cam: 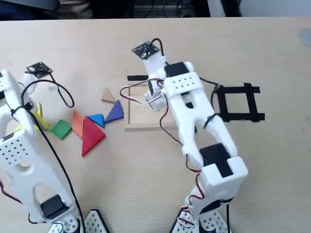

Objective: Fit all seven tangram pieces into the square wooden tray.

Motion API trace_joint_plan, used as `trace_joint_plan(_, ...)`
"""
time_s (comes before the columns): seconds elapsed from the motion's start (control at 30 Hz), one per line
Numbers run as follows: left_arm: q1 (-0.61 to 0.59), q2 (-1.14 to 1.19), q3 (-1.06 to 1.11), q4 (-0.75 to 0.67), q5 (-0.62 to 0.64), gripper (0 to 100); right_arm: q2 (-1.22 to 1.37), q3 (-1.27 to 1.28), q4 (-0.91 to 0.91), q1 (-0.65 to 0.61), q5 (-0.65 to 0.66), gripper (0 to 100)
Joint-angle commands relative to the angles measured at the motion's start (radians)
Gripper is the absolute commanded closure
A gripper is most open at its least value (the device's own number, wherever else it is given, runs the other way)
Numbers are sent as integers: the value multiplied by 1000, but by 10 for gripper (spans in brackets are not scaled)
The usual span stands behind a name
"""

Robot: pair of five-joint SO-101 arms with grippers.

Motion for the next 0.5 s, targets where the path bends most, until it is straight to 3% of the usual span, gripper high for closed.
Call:
trace_joint_plan(0.0, -30, -5, 2, 51, 69, 650, -62, -12, 2, -29, -5, 910)
trace_joint_plan(0.13, -39, -5, -5, 44, 124, 650, -62, -12, 6, -51, -3, 910)
trace_joint_plan(0.47, -45, -5, -1, 29, 121, 653, -62, -12, 6, -44, 0, 910)
